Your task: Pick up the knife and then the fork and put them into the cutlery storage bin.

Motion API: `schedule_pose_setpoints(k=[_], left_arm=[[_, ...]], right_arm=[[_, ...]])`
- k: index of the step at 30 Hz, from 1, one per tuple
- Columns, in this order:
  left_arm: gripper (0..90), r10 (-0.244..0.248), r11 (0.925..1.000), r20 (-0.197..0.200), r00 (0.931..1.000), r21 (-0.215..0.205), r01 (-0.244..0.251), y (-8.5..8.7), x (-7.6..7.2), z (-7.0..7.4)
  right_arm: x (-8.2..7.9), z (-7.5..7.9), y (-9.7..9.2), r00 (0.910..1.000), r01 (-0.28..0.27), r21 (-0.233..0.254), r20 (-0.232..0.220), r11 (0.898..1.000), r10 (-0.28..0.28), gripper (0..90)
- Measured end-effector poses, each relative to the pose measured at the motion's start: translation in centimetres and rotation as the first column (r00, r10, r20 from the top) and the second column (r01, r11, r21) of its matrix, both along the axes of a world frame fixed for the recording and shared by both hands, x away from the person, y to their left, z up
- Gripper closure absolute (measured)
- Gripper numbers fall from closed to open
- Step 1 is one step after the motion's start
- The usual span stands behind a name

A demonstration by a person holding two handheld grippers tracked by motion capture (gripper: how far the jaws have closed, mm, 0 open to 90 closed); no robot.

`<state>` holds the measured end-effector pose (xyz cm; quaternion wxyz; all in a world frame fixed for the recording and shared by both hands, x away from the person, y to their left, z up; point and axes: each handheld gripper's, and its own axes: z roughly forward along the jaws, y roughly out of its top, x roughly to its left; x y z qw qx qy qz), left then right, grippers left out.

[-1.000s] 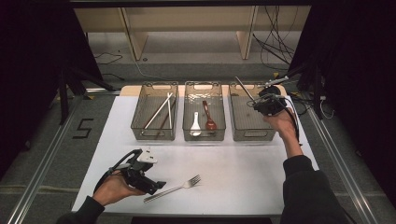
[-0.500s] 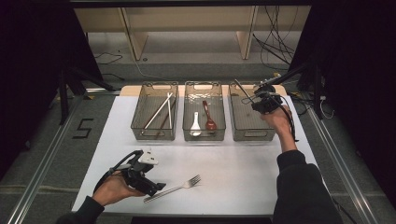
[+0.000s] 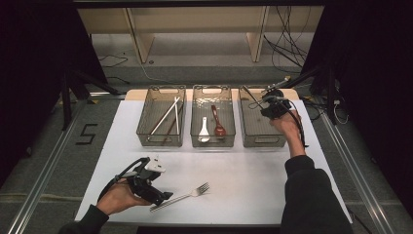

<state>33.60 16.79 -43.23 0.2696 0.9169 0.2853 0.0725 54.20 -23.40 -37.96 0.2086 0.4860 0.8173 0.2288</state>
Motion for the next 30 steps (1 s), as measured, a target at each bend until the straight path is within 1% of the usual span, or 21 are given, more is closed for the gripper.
schedule_pose_setpoints(k=[2,4,5,6,7,8,11,13,15,18,20,22,25,27,28,30], left_arm=[[15.4,0.000,1.0000,0.001,1.0000,0.000,0.000,0.0,0.0,0.0],[15.4,0.000,1.0000,0.001,1.0000,-0.003,0.000,0.0,0.0,0.0],[15.4,0.000,1.0000,-0.001,1.0000,-0.002,0.000,0.0,0.0,0.1],[15.4,0.001,1.0000,0.001,1.0000,-0.003,-0.001,0.0,0.0,0.0],[15.4,0.000,1.0000,-0.001,1.0000,-0.002,0.000,0.0,0.0,0.1],[15.4,0.000,1.0000,-0.001,1.0000,-0.001,0.000,0.0,0.0,0.1],[15.4,-0.001,1.0000,-0.001,1.0000,0.000,0.001,0.0,0.0,0.1],[15.4,-0.002,1.0000,-0.002,1.0000,-0.001,0.002,0.0,0.0,0.0],[15.4,-0.001,1.0000,-0.003,1.0000,0.002,0.001,0.0,0.0,0.0],[15.4,-0.005,0.9999,-0.010,0.9999,0.009,0.005,0.0,0.0,-0.1],[15.5,-0.006,0.9999,-0.013,0.9999,0.013,0.006,0.0,0.0,-0.1],[15.6,-0.010,0.9998,-0.021,0.9997,0.017,0.010,0.0,0.1,-0.2],[15.7,-0.006,0.9996,-0.022,0.9997,0.028,0.007,-0.1,0.1,-0.3],[15.8,-0.007,0.9993,-0.023,0.9997,0.036,0.008,-0.1,0.0,-0.3],[15.7,-0.005,0.9992,-0.026,0.9996,0.040,0.006,-0.1,0.0,-0.4],[15.7,-0.012,0.9980,-0.031,0.9994,0.061,0.014,0.0,0.1,-0.5]], right_arm=[[0.2,-0.1,0.0,0.9999,0.007,0.000,-0.009,1.000,-0.007,89.0],[0.3,-0.2,-0.1,0.9998,0.017,0.011,-0.007,1.000,-0.017,88.2],[0.3,-0.2,-0.1,0.9996,0.028,0.014,0.005,1.000,-0.028,82.6],[0.4,-0.1,-0.1,0.9993,0.035,0.030,0.015,0.999,-0.035,76.4],[0.5,0.2,-0.1,0.9993,0.034,0.047,0.013,0.998,-0.035,72.1],[0.4,0.5,-0.1,0.9995,0.026,0.052,0.016,0.998,-0.027,69.0],[0.2,1.4,0.1,0.9992,0.000,0.056,0.039,0.998,-0.002,64.3],[-0.2,1.9,0.2,0.9986,-0.015,0.066,0.051,0.998,0.011,59.2],[-0.6,2.1,0.4,0.9983,-0.029,0.070,0.053,0.997,0.025,56.2],[-1.4,2.4,0.7,0.9974,-0.053,0.070,0.053,0.996,0.050,47.8],[-2.1,2.6,0.8,0.9957,-0.073,0.086,0.064,0.994,0.067,45.3],[-2.8,2.8,0.8,0.9936,-0.091,0.119,0.077,0.989,0.082,42.6],[-4.0,2.9,1.0,0.9902,-0.120,0.149,0.089,0.982,0.107,38.7],[-5.0,2.9,1.2,0.9872,-0.141,0.154,0.096,0.978,0.128,36.8],[-5.6,2.9,1.2,0.9844,-0.158,0.160,0.102,0.974,0.143,36.2],[-7.0,2.7,1.2,0.9790,-0.189,0.162,0.108,0.969,0.173,35.0]])
